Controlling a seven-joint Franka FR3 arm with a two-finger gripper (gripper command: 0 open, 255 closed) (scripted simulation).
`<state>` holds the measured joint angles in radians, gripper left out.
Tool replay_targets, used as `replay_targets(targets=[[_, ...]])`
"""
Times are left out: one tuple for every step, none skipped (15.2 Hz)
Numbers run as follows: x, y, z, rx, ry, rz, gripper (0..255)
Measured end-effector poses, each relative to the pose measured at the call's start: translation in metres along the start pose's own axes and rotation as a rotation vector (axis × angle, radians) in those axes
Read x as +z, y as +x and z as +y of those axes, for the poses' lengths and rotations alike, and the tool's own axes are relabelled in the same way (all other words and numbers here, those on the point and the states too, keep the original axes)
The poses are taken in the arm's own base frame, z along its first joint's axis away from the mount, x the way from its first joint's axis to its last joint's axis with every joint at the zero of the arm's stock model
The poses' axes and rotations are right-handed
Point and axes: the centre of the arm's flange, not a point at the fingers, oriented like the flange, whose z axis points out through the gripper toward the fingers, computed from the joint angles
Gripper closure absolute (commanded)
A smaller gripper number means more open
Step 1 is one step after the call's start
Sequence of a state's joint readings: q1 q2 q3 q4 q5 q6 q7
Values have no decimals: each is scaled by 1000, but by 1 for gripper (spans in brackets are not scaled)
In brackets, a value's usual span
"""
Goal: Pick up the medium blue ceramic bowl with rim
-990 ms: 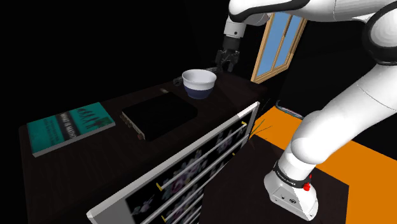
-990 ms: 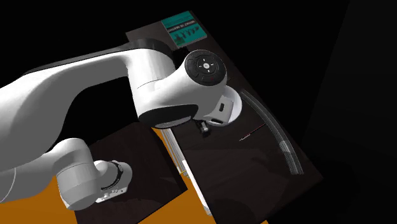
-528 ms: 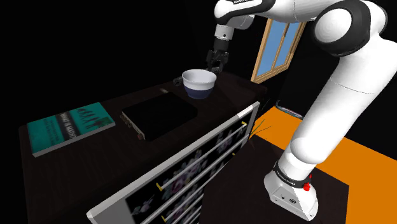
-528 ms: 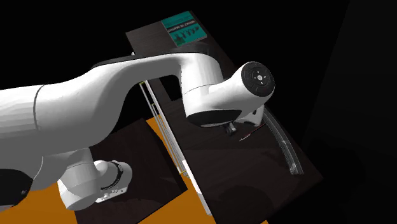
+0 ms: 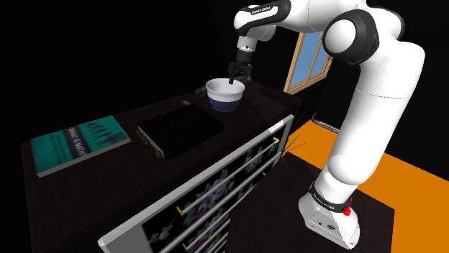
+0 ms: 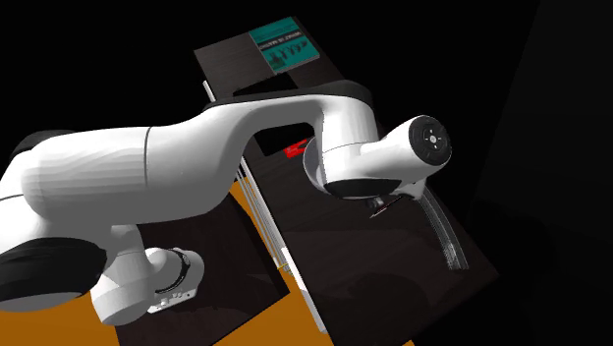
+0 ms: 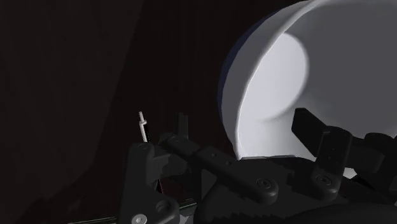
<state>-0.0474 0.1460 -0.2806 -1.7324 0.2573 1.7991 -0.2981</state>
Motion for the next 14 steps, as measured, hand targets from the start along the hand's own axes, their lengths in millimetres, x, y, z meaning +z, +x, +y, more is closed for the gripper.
replay_targets(targets=[[5, 0, 1, 0, 0, 0, 0], [9, 0, 3, 0, 0, 0, 0], [13, 1, 4, 0, 0, 0, 0], [16, 1, 4, 0, 0, 0, 0], [17, 1, 4, 0, 0, 0, 255], [18, 1, 5, 0, 0, 0, 255], [18, 1, 5, 0, 0, 0, 255], [18, 1, 5, 0, 0, 0, 255], [19, 0, 5, 0, 0, 0, 255], [19, 0, 5, 0, 0, 0, 255], [19, 0, 5, 0, 0, 0, 255], [19, 0, 5, 0, 0, 0, 255], [19, 0, 5, 0, 0, 0, 255], [19, 0, 5, 0, 0, 0, 255]])
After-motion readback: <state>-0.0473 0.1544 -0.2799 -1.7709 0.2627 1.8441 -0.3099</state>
